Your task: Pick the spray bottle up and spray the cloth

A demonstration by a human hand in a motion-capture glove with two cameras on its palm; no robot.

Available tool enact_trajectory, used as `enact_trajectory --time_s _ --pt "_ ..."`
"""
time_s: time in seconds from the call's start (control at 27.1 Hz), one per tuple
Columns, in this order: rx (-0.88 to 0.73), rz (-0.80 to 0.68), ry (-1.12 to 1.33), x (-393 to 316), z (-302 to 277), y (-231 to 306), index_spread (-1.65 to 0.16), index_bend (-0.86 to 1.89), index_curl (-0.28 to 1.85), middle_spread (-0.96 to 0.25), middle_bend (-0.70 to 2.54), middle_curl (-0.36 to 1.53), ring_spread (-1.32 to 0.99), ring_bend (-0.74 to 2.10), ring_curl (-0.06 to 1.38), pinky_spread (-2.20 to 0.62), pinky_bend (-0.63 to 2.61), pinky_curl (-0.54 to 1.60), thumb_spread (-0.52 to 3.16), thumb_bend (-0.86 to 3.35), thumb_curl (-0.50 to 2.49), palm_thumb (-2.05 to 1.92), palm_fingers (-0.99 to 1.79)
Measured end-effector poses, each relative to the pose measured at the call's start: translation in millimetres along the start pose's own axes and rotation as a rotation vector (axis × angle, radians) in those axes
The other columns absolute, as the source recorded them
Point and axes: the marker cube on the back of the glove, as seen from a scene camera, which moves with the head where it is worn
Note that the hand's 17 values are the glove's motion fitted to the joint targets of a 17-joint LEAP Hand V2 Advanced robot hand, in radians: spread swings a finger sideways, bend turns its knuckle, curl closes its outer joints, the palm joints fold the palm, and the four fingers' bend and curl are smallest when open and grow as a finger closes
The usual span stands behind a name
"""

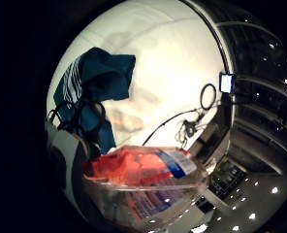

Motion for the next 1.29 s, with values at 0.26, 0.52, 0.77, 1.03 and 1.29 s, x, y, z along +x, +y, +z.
enact_trajectory --time_s 0.26,0.52,0.77,1.03,1.29 --pt "-0.078 -0.072 0.134 -11 42 -21 -0.17 0.48 0.51 -0.12 0.61 0.50 -0.21 0.64 0.45 -0.22 0.34 0.38 0.24 -0.03 0.71 0.95 1.40" --pt "-0.069 -0.067 0.061 -24 23 -11 -0.17 0.48 0.51 -0.12 0.61 0.51 -0.20 0.64 0.45 -0.22 0.34 0.38 0.23 -0.03 0.73 0.95 1.40" --pt "-0.032 -0.080 0.137 -17 -8 2 -0.17 0.48 0.52 -0.12 0.61 0.51 -0.20 0.64 0.45 -0.22 0.35 0.38 0.23 -0.03 0.74 0.95 1.40" --pt "-0.050 -0.023 0.137 -30 10 -9 -0.17 0.48 0.52 -0.11 0.61 0.50 -0.20 0.64 0.45 -0.22 0.35 0.38 0.23 -0.03 0.75 0.94 1.40" --pt "0.053 -0.172 0.038 -57 15 -13 -0.17 0.47 0.52 -0.11 0.61 0.50 -0.20 0.64 0.45 -0.22 0.35 0.37 0.23 -0.03 0.75 0.94 1.40"
